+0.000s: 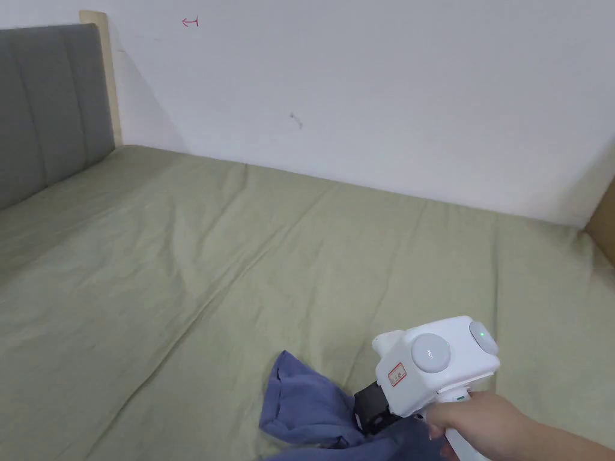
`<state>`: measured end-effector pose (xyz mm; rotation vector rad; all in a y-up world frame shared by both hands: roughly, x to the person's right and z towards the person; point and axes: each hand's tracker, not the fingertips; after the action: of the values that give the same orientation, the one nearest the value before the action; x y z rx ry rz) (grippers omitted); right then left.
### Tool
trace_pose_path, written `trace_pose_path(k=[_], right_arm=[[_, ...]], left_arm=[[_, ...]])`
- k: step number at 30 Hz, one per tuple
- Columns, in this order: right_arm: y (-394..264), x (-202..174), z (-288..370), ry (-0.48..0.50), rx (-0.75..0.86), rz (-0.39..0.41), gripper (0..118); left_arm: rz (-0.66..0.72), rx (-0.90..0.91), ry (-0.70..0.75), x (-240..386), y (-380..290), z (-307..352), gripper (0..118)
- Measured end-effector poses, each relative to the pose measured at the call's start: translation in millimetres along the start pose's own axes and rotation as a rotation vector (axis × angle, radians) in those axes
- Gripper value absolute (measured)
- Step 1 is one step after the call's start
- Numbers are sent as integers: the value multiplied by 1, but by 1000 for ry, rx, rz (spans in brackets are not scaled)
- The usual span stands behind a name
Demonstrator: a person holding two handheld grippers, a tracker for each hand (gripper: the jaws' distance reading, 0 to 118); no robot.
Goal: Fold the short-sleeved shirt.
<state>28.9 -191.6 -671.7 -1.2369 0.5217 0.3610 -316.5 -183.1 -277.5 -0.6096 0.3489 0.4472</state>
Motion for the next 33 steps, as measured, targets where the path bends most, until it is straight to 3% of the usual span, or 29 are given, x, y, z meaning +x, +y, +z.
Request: trace_pose_path(k=[1,2,3,6,9,19,22,26,33], right_arm=[[1,-1,3,13,-2,5,52],[0,-1,7,48,0,3,25],[0,-1,11,99,9,-8,11],[-12,-1,36,86,89,-74,10],[-32,12,88,139,239,-134,9],[-140,95,310,126,621,-378,8],[-152,105,370,103,711,-393,8],[-147,116,443,4,802,-389,8],[-93,142,518,-128,880,-429,8]], left_arm=[[8,0,-4,0,1,1,1],[15,2,-8,1,3,4,1],[19,5,-10,2,4,7,1],[13,16,-23,6,11,21,1],[-22,33,-49,12,23,35,1],[-309,213,-266,115,138,99,1],[-368,238,-354,160,188,108,1],[-473,298,-394,224,255,115,1],[-494,315,-348,309,361,88,1]])
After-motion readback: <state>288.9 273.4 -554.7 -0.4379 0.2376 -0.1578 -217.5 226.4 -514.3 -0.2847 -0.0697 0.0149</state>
